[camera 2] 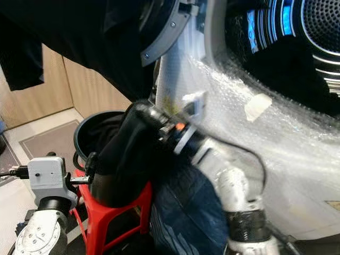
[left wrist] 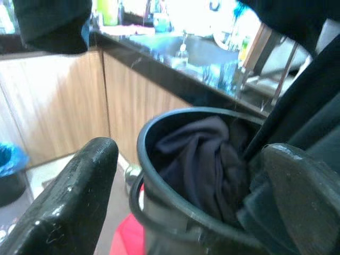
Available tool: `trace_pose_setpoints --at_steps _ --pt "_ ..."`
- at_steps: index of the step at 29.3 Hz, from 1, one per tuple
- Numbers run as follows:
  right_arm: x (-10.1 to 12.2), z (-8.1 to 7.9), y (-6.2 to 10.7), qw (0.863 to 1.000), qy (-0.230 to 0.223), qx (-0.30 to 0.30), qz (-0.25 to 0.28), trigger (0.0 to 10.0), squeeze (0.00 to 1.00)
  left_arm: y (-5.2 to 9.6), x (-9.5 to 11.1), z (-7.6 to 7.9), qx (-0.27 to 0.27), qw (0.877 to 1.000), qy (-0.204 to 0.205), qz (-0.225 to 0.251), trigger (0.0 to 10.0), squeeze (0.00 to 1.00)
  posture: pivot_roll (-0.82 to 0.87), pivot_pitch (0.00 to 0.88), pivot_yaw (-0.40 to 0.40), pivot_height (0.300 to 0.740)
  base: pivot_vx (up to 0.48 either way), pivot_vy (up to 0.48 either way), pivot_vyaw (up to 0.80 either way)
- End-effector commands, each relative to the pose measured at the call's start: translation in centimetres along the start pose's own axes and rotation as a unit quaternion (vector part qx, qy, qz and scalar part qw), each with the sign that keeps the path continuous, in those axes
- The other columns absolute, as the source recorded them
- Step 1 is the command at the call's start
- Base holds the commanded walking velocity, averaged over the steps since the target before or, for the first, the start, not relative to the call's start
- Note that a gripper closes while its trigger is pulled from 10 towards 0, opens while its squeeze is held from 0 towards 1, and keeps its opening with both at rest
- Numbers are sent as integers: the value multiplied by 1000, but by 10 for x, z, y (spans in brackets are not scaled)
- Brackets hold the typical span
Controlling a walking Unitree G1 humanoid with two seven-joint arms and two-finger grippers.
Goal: Clothes washing
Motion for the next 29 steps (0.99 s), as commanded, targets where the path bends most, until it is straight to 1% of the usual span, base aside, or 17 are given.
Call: trace_pose_setpoints --at_steps 1,2,3,5,8,9,10,12,15,16,20,22,24,26,27,28,29 --pt "7 -3 2 1000 -4 14 7 10000 0 0 -1 5 -8 1000 8 0 10000 0 151 37 -214 740 0 0 0" --pt "7 -3 2 1000 -5 14 7 10000 0 0 -1 5 -8 1000 8 0 10000 0 151 37 -214 740 0 0 0" --pt "18 -3 7 1000 0 27 7 10000 0 -3 0 6 -11 1000 9 4 10000 0 139 19 -203 740 0 0 0" --pt "38 -5 16 999 10 52 10 10000 0 -8 1 7 -16 1000 11 11 10000 0 138 17 -202 740 0 0 0" --pt "45 -5 22 998 15 64 6 10000 0 -10 2 7 -17 1000 11 14 10000 0 136 1 -191 740 0 0 0" --pt "51 -3 25 997 23 68 1 10000 0 -12 3 8 -21 1000 9 19 10000 0 134 0 -188 740 0 0 0" --pt "61 0 25 997 25 65 10 10000 0 -14 5 10 -28 999 7 26 10000 0 133 0 -181 740 0 0 0" --pt "75 2 25 997 29 63 26 10000 0 -15 7 13 -41 999 6 33 10000 0 132 0 -176 740 0 0 0" --pt "86 2 26 996 35 70 34 10000 0 -17 10 18 -58 997 2 43 10000 0 132 0 -171 740 0 0 0" --pt "95 4 27 996 32 76 33 10000 0 -18 12 22 -69 996 -3 51 10000 0 135 0 -169 740 0 0 0" --pt "105 6 27 996 30 80 37 10000 0 -19 13 25 -78 995 -4 55 10000 0 135 0 -167 740 0 0 0" --pt "124 12 26 996 19 70 52 10000 0 -20 13 28 -86 995 -9 58 10000 0 136 0 -163 740 0 0 0" --pt "133 15 26 996 12 66 62 10000 0 -20 13 29 -89 994 -8 59 10000 0 138 0 -160 740 0 0 0" --pt "155 19 28 994 -4 52 97 10000 0 -20 13 30 -95 994 -6 59 10000 0 141 0 -157 740 0 0 0" --pt "155 19 28 994 -4 52 97 10000 0 -20 13 30 -95 994 -6 59 10000 0 141 0 -157 740 0 0 0" --pt "161 20 29 993 -9 47 107 10000 0 -19 12 30 -96 994 -7 59 10000 0 142 0 -157 740 0 0 0" --pt "177 25 34 989 -24 29 145 10000 0 -19 12 30 -96 994 -8 60 10000 0 142 0 -157 740 0 0 0"
Point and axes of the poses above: a point about 5 cm out from each wrist's last joint towards the gripper, its own y axis pointing back from the gripper into the wrist, its own x axis along the axis of the wrist's last joint, z = x × y, the point moved 4 cm from there along -y, pointing out of the wrist towards the gripper, and after that the axes turned 10 degrees about -y, right-handed, at the moved point
